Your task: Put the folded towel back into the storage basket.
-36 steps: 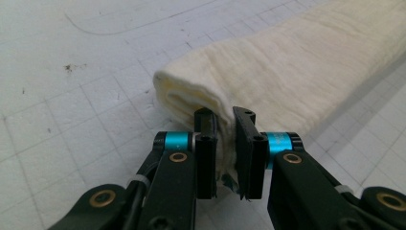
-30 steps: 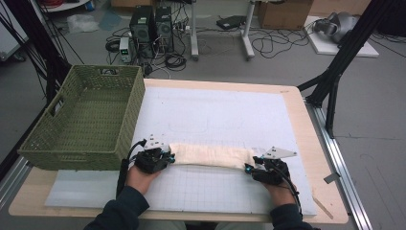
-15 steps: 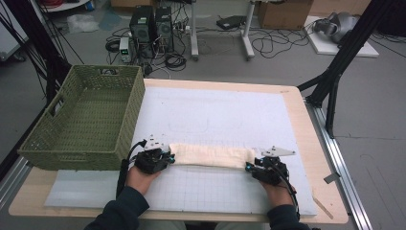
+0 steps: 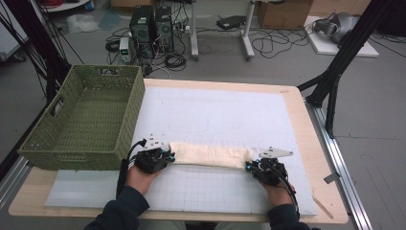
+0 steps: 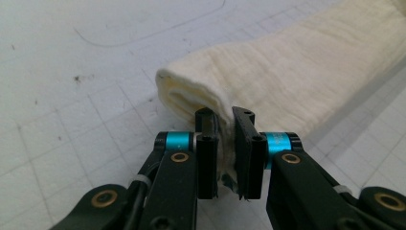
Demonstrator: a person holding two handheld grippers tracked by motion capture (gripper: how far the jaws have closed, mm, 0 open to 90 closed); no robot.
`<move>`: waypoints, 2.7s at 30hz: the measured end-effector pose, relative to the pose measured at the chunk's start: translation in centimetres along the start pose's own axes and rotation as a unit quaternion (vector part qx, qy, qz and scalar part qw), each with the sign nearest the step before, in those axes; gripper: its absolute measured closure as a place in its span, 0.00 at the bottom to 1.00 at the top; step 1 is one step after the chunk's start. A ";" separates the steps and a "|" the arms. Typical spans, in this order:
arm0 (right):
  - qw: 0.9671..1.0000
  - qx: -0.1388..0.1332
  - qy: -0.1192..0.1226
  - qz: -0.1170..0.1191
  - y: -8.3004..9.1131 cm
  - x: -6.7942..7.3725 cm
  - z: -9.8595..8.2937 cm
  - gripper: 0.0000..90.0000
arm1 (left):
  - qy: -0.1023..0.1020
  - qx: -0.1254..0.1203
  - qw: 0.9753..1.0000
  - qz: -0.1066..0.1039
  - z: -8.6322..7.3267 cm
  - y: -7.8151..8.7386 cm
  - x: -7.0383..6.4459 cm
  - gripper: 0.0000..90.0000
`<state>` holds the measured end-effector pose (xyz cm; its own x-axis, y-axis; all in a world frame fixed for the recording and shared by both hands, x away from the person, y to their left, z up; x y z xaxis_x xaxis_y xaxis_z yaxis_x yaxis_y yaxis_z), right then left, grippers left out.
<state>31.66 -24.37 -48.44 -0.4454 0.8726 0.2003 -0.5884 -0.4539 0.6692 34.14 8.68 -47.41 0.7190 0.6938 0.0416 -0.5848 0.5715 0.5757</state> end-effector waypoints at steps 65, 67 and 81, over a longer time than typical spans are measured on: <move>0.990 -0.115 0.077 -0.005 1.5 3.0 13.1 0.91 | -0.017 -0.164 0.984 0.060 6.8 10.4 3.3 0.90; 0.990 -0.117 0.076 -0.002 1.3 3.2 13.8 0.91 | -0.019 -0.168 0.984 0.064 6.9 10.9 3.4 0.90; 0.986 -0.135 0.094 0.003 0.5 4.9 17.6 0.92 | -0.019 -0.189 0.978 0.092 7.3 13.2 4.6 0.90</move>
<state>41.07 -17.10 -34.50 -0.5522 0.8322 0.0506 -0.7322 -0.5131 0.4479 32.47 16.20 -33.68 0.5976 0.7876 0.1503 -0.7975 0.5643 0.2136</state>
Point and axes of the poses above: each handheld gripper's, and its own axes: y roughly backward along the jaws, z roughly out of its top, x roughly to its left, the point moved 6 cm from there along -y, roughly forward along the jaws, and after that the axes turned 11 degrees about -y, right-handed, at the moved point
